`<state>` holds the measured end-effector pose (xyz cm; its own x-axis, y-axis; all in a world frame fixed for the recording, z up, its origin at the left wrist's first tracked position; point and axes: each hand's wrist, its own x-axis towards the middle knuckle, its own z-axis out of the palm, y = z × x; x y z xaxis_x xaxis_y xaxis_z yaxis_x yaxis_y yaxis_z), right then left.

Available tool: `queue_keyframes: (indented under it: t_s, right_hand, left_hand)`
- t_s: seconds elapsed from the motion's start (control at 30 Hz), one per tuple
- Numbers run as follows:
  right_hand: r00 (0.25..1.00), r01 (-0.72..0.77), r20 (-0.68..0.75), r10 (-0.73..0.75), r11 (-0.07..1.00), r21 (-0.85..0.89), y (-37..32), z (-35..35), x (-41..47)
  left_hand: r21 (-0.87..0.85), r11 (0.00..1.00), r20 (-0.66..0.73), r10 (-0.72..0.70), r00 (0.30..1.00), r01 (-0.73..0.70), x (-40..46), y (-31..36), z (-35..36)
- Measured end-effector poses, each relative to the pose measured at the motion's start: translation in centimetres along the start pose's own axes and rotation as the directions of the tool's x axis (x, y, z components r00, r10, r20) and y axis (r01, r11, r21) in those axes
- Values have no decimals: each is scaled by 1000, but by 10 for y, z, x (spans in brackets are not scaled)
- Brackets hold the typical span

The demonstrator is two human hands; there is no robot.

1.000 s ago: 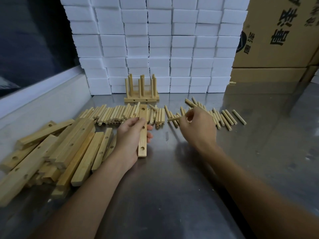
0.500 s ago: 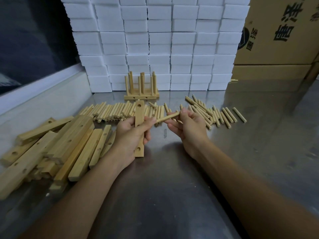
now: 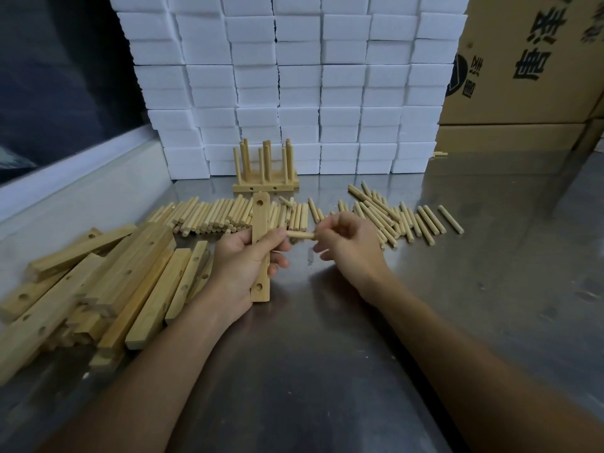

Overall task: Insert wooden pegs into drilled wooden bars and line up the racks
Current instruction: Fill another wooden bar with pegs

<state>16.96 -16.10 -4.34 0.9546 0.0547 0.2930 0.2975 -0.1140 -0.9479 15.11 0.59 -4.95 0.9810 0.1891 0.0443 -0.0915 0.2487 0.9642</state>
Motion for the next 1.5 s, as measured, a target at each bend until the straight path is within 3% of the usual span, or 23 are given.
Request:
queue_keyframes:
  t_s: [0.03,0.1,0.17,0.23,0.33,0.47,0.57,0.77,1.07,1.27,1.5]
  right_hand:
    - [991,136,24,-134,973,-188,1,1,-1]
    - [930,367,158,-331,855,-368,-1,7,-6]
    - [868,494,257,-424,783,-378,-1,14,-8]
    - [846,531,282,-452,763,-370,0,17,-8]
    - [870,492,274,-410,754,-436,3,17,-7]
    - [900,431,151,-408,789,-437,4,14,-2]
    - [891,428,50,-451,799,-422,4,11,-2]
    - [843,453,-93,-529,793,-407,0,12,-1]
    - [814,498,-65,-577,752,-432,-1,13,-2]
    - [827,474,-106,-552,787,-396,-3,12,-3]
    - [845,427,-79,-529,755,-497,0,9,-3]
  left_hand:
    - [18,1000,3,6,1000,-6,0,0,1]
    - [45,999,15,15,1000,-16,-1,0,2]
    - [37,999,24,11,1000,-12,-1,1,1]
    - [2,1000,31,0,1000,0,-1,2,-1]
    - [16,1000,9,16,1000,-17,-2,1,1]
    - [-14,999,-84,39,996,-41,1,-1,2]
    - [7,996,-25,86,996,-86,1,-3,2]
    - [286,922,137,232,963,-263,-8,-4,8]
    - [339,877,232,273,933,-341,-14,-3,14]
    - [332,897,209,230,950,-290,-11,-3,10]
    - [330,895,241,228,943,-301,-12,-2,9]
